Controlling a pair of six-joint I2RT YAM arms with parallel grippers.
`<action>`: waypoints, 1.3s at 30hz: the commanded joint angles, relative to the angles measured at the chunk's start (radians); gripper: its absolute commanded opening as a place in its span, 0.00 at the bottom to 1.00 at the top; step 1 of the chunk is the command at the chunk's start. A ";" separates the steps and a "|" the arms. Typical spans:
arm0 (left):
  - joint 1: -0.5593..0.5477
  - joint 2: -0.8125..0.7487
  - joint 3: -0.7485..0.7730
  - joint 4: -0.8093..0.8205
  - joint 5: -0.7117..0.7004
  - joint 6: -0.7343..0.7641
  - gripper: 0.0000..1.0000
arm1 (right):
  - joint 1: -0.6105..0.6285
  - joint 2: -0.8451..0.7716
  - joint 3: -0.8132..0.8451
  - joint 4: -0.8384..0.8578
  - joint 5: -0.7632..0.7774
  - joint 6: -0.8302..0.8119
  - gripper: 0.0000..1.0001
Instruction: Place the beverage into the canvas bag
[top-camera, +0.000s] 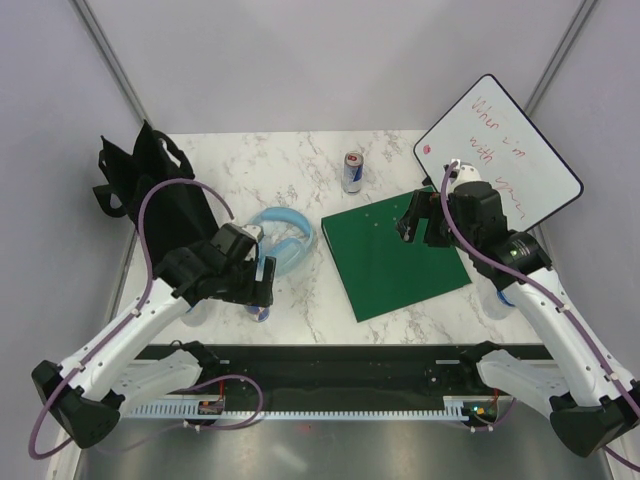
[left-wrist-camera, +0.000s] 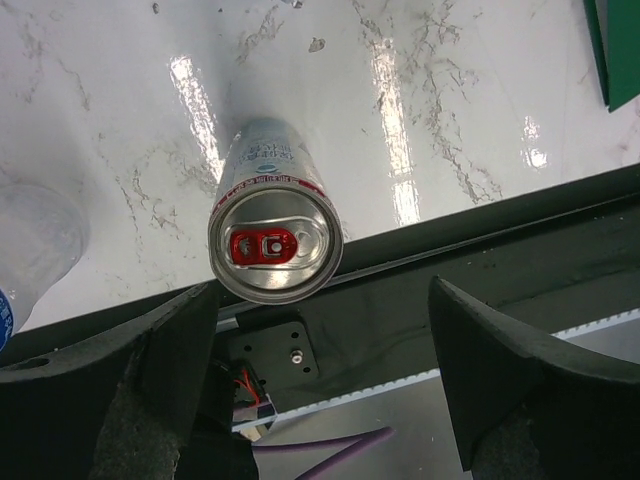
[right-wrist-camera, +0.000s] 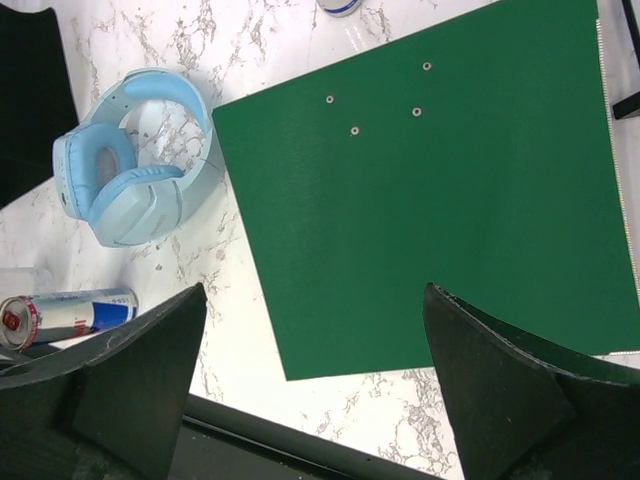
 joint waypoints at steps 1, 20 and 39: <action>-0.047 0.022 0.012 0.031 -0.098 -0.103 0.91 | -0.002 -0.019 0.014 0.032 -0.036 0.029 0.96; -0.047 0.113 0.006 0.037 -0.173 -0.205 0.90 | -0.002 -0.066 0.079 -0.014 -0.074 0.030 0.96; -0.047 0.197 -0.069 0.080 -0.153 -0.222 0.84 | -0.002 -0.089 0.048 0.006 -0.074 0.032 0.96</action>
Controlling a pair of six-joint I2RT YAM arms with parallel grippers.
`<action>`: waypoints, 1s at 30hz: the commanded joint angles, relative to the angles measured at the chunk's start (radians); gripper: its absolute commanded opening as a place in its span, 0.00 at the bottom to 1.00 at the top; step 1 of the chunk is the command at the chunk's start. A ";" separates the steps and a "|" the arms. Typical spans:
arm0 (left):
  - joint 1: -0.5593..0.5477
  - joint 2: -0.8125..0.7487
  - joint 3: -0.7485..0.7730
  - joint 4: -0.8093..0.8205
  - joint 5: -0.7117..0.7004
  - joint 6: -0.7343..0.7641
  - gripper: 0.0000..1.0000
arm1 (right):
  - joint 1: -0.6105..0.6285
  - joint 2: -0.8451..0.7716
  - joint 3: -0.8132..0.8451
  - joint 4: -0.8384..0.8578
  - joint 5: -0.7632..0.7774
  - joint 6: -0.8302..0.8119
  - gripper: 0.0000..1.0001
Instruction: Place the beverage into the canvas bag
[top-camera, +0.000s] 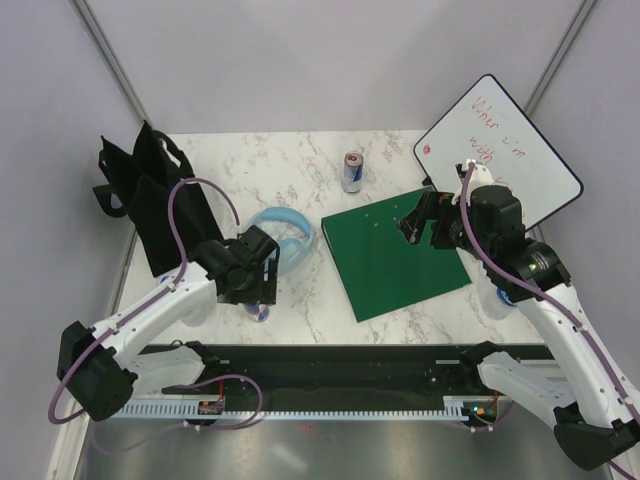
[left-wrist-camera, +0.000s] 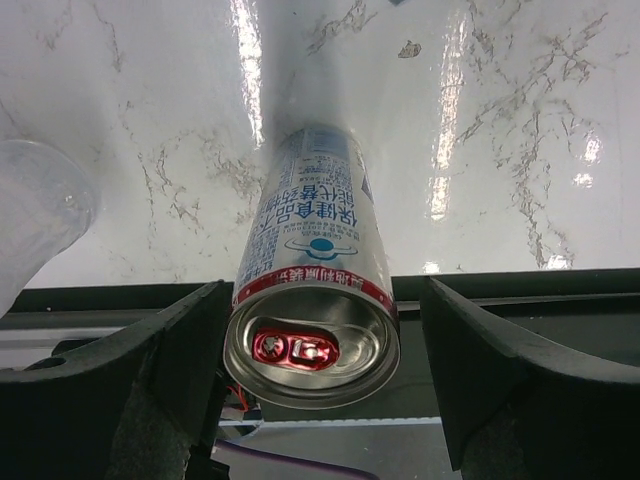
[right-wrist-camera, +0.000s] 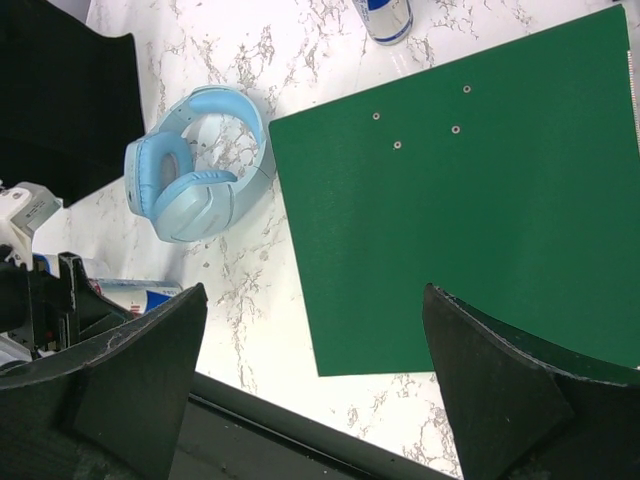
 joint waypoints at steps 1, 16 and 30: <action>-0.005 0.024 0.005 0.045 -0.012 -0.045 0.83 | -0.002 -0.012 0.009 0.024 -0.013 0.010 0.96; -0.005 0.062 0.113 -0.035 -0.055 -0.002 0.02 | -0.002 -0.023 -0.006 0.034 -0.018 0.016 0.96; -0.005 0.085 0.533 -0.144 -0.180 0.092 0.02 | -0.002 -0.012 0.005 0.037 -0.010 0.027 0.96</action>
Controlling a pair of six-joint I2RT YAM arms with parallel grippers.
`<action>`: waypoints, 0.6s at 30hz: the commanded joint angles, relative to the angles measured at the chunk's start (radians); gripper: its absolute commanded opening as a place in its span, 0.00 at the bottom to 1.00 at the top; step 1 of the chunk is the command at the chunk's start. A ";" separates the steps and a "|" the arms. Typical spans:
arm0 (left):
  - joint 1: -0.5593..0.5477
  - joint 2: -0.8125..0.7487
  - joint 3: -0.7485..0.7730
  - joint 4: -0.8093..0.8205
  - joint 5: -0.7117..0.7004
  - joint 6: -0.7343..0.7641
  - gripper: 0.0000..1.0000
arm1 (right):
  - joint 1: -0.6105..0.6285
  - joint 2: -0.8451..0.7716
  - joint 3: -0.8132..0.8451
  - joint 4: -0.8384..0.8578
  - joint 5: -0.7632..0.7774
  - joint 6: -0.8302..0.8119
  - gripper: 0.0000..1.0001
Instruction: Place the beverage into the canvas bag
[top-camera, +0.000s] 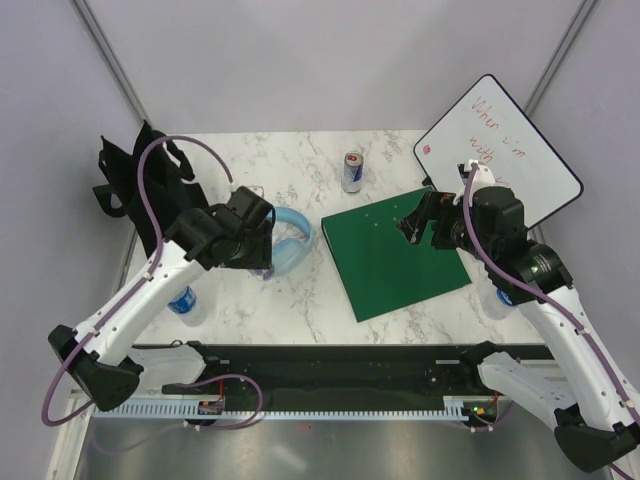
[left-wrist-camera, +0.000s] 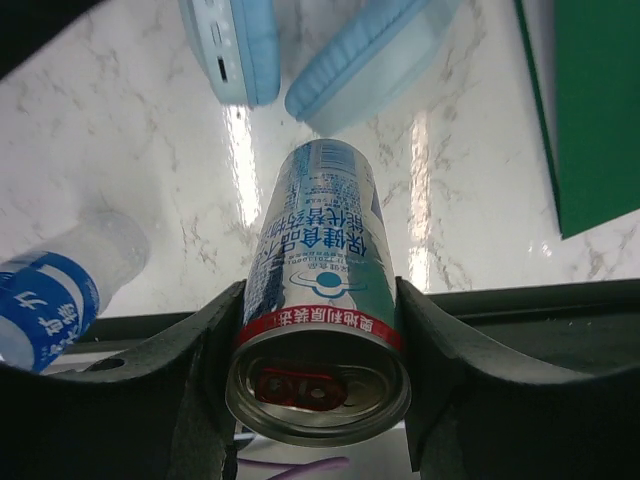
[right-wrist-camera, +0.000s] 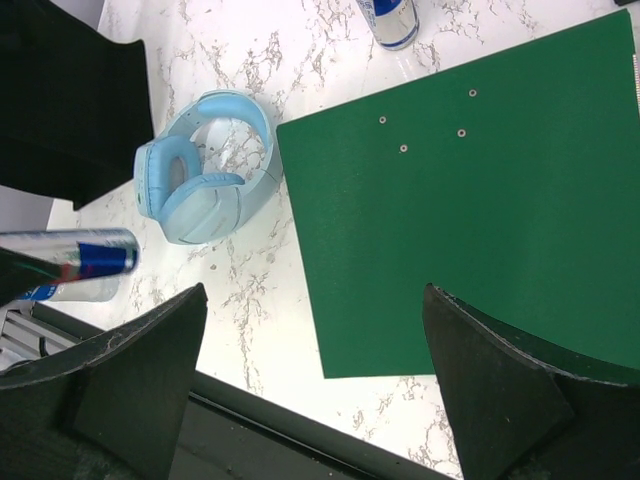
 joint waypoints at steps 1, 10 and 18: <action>-0.003 0.029 0.202 0.001 -0.152 0.065 0.02 | -0.002 0.000 0.009 0.033 -0.005 0.022 0.96; 0.079 0.200 0.536 0.107 -0.418 0.220 0.02 | -0.003 -0.007 0.010 0.054 -0.017 0.030 0.96; 0.332 0.362 0.858 0.158 -0.337 0.356 0.02 | -0.002 0.000 -0.016 0.090 -0.031 0.039 0.96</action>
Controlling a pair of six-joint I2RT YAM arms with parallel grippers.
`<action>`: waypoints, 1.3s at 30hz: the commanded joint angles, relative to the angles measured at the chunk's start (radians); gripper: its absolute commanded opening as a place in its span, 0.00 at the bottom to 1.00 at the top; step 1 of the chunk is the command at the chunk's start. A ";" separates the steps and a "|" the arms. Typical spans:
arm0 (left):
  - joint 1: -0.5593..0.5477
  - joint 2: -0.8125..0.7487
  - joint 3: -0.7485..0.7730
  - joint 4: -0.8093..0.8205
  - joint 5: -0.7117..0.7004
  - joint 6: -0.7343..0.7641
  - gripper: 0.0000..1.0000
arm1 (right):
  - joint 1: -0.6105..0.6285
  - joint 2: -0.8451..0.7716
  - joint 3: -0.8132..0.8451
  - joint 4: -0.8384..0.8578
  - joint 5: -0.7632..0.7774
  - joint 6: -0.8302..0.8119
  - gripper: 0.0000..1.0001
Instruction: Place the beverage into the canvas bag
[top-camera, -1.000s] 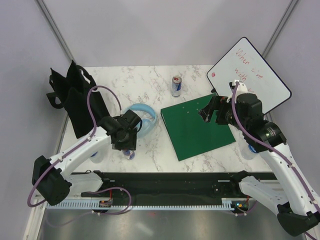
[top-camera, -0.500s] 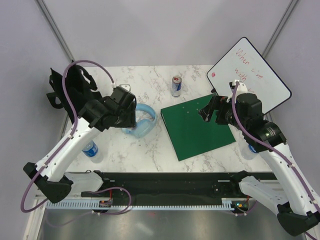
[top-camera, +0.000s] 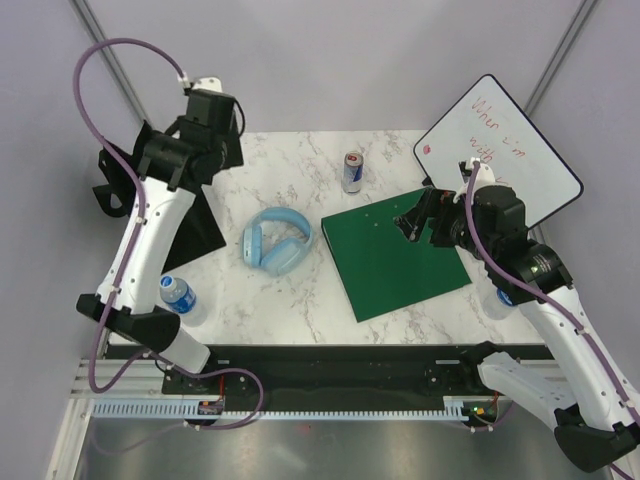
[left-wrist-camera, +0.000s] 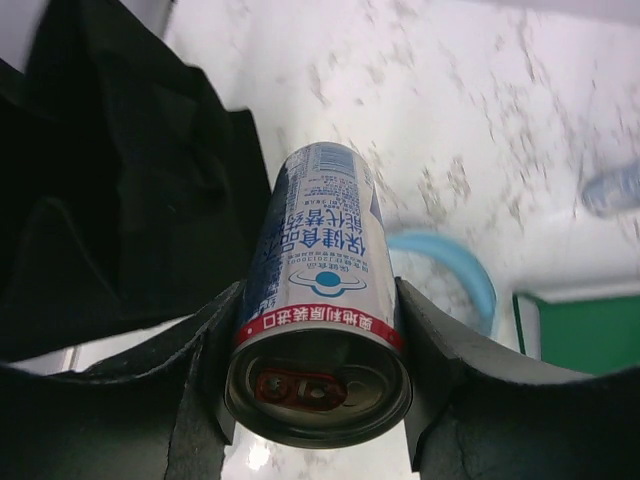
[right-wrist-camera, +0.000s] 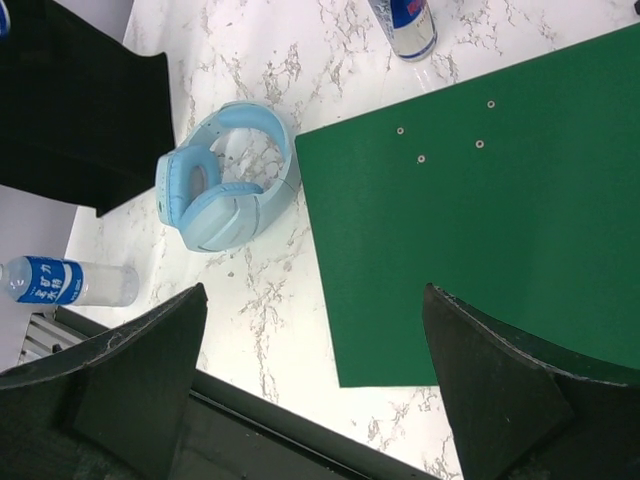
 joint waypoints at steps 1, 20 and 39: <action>0.132 0.041 0.191 0.090 -0.036 0.118 0.02 | -0.002 0.000 -0.021 0.065 -0.015 0.019 0.96; 0.399 -0.089 0.030 0.184 -0.023 0.172 0.02 | -0.002 0.072 0.015 0.051 -0.009 -0.006 0.96; 0.433 -0.048 0.072 0.058 -0.081 0.204 0.02 | -0.002 0.060 0.004 0.077 -0.012 -0.003 0.96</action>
